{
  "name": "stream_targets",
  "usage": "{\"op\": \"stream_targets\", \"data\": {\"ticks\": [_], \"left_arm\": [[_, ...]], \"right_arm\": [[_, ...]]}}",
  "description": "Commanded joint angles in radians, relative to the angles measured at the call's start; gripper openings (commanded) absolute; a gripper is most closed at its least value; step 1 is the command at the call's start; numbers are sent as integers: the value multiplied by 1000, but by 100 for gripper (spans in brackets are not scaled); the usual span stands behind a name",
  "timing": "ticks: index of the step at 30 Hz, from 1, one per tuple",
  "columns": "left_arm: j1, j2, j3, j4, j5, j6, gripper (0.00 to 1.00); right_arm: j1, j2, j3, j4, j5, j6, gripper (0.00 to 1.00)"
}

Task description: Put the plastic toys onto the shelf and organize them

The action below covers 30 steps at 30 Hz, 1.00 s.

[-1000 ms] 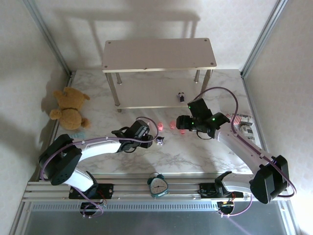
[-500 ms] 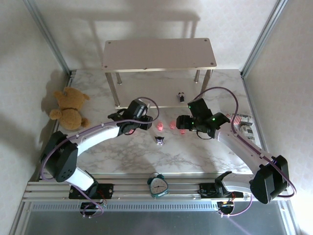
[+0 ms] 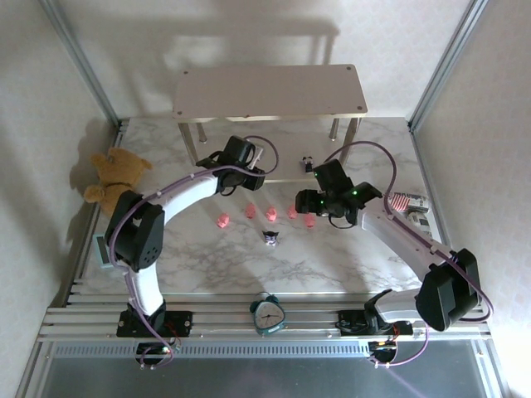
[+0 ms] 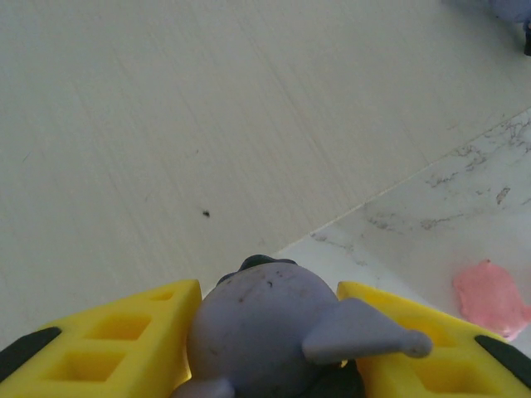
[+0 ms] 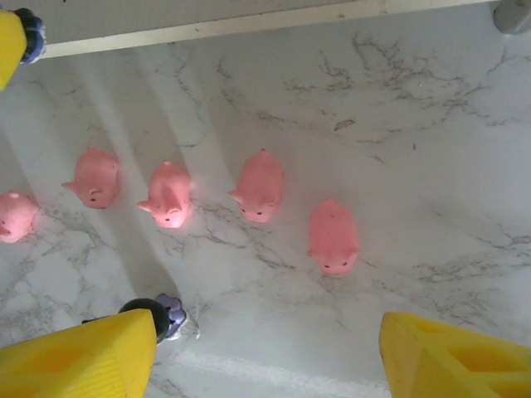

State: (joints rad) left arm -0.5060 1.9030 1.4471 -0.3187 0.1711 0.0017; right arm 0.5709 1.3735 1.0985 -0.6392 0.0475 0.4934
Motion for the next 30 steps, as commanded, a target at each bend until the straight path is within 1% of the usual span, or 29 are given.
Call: {"op": "stream_targets", "data": {"ticks": [1, 7, 13, 30], "left_arm": [[20, 30, 53, 0, 43, 39, 21], [35, 66, 75, 36, 63, 46, 22], [37, 109, 131, 22, 74, 57, 22], [37, 181, 237, -51, 93, 86, 23]], "right_arm": [[-10, 36, 47, -1, -12, -13, 72], [-11, 93, 78, 9, -23, -12, 72], [-11, 141, 96, 18, -39, -12, 72], [-13, 153, 85, 32, -46, -8, 72]]}}
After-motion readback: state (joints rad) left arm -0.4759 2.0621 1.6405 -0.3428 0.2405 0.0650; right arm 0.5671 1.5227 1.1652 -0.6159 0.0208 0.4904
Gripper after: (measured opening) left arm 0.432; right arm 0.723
